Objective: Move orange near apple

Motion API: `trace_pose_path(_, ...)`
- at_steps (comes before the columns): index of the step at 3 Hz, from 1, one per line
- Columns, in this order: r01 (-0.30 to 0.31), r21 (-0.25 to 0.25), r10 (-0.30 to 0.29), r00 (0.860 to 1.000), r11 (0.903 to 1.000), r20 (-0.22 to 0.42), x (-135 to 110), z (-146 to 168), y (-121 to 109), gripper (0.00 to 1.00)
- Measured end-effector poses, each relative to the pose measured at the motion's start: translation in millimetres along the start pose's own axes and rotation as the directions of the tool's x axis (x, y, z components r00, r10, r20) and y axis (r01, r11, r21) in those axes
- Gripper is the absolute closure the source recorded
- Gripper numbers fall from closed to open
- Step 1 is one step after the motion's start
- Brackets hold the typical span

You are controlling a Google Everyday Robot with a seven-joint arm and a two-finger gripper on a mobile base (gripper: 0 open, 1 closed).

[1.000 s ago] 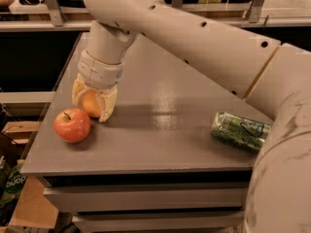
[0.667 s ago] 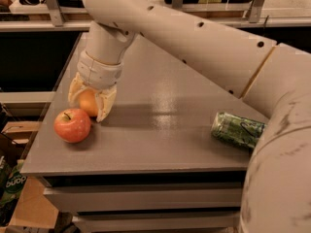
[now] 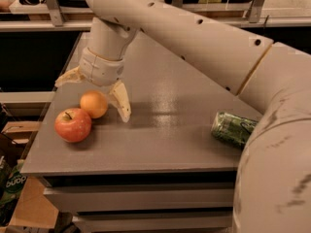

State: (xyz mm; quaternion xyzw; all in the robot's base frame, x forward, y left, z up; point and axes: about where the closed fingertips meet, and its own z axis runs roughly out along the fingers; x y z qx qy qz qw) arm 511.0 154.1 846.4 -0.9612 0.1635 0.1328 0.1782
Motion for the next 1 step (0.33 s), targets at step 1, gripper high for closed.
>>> trace_pose_path(1,0.003,0.002,-0.003,1.0,1.0,-0.02,3.7,-11.1,2.1,0.0)
